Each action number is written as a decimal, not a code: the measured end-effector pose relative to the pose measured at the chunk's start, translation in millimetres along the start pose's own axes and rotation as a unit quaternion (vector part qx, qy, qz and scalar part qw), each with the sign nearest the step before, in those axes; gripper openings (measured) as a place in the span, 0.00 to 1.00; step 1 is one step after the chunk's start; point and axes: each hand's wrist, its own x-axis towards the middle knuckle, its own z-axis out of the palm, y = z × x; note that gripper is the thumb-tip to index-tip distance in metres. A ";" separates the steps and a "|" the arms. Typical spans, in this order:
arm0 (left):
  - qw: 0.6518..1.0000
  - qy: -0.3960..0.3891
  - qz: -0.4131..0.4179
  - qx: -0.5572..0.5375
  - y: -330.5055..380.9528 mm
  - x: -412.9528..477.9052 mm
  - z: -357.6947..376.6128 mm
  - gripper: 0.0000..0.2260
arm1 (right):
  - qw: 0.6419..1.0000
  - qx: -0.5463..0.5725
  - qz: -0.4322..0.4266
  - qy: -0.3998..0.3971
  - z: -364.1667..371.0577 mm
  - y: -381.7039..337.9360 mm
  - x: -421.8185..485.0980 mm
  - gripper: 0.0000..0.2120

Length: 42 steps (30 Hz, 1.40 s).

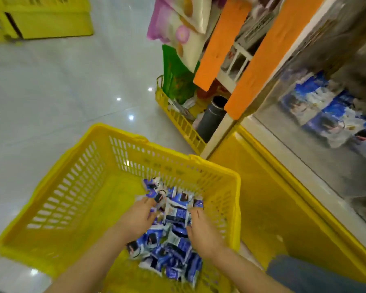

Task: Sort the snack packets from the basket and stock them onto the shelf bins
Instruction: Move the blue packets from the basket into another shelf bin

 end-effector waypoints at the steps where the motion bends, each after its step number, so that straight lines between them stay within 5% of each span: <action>1: 1.000 -0.023 -0.011 -0.009 -8.2 5.0 8.8 0.15 | 1.000 0.016 0.008 -0.018 11.2 2.3 7.7 0.23; 7: 0.990 -0.113 -0.046 -0.065 -35.8 38.2 49.3 0.22 | 0.997 0.023 0.036 -0.070 54.5 12.8 52.7 0.26; 13: 0.992 -0.127 -0.023 0.017 -52.2 58.2 66.5 0.22 | 0.997 -0.005 0.043 -0.059 67.2 19.4 83.8 0.32; 19: 0.987 -0.162 -0.008 0.015 -61.2 71.3 63.6 0.21 | 0.994 -0.075 0.035 -0.064 64.0 17.7 103.4 0.26; 30: 0.974 -0.206 -0.085 -0.033 -73.2 56.2 53.0 0.17 | 0.997 0.008 0.069 -0.018 36.4 3.5 109.1 0.23; 36: 0.981 -0.138 -0.103 -0.091 -76.3 48.1 42.5 0.14 | 0.997 0.032 0.071 0.002 26.1 -0.6 99.6 0.23; 42: 0.936 0.102 -0.177 -0.286 -57.1 45.5 14.6 0.11 | 0.978 0.160 0.121 0.062 16.8 -11.3 93.5 0.24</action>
